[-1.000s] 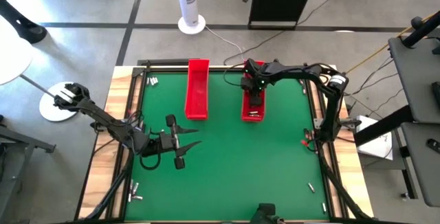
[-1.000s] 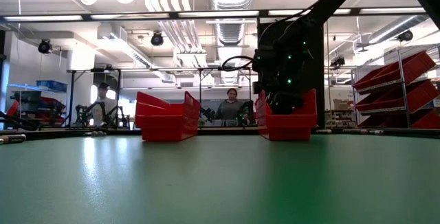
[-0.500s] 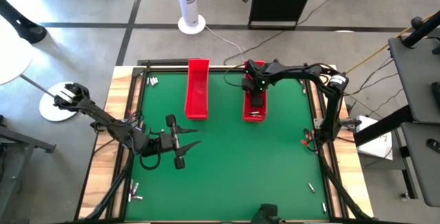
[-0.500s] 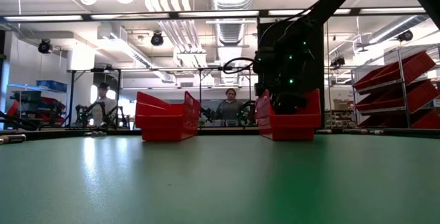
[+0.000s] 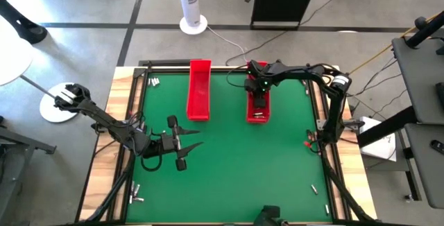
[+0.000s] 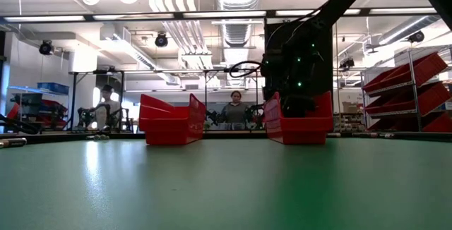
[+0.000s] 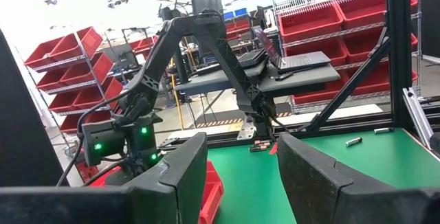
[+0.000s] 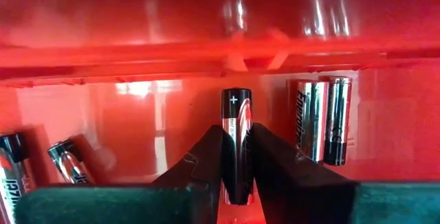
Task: Sort batteries
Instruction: Put the silver battery into the right red bin
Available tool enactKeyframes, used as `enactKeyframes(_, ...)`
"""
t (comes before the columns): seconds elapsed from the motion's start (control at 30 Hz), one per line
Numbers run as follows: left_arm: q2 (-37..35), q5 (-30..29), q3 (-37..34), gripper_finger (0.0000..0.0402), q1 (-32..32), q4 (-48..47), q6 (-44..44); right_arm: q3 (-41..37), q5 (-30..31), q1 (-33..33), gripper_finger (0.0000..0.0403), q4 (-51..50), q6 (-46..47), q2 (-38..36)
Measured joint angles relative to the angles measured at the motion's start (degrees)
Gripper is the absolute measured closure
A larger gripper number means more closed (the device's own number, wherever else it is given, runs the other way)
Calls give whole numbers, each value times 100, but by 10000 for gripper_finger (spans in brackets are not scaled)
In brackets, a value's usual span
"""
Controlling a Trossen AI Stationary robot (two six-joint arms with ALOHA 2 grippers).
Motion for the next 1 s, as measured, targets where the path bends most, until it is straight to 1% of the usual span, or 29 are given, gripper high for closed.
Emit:
enactKeyframes(0.17, 0, -2, 0, 244, 0, -2, 1, 0, 13, -2, 330, 11, 4, 2)
enactKeyframes(0.37, 0, -2, 0, 244, 0, -2, 0, 0, 9, -2, 342, 26, 26, 2)
enactKeyframes(0.47, -1, 0, 0, 244, 0, -2, 0, 0, 13, -2, 340, 38, 99, 2)
enactKeyframes(0.77, -20, -2, 0, 244, 0, -4, 2, 37, 150, 0, 285, 30, 245, -2)
enactKeyframes(1.0, -26, -2, 0, 244, 0, -4, 0, 371, 170, 32, 254, -18, 430, -268)
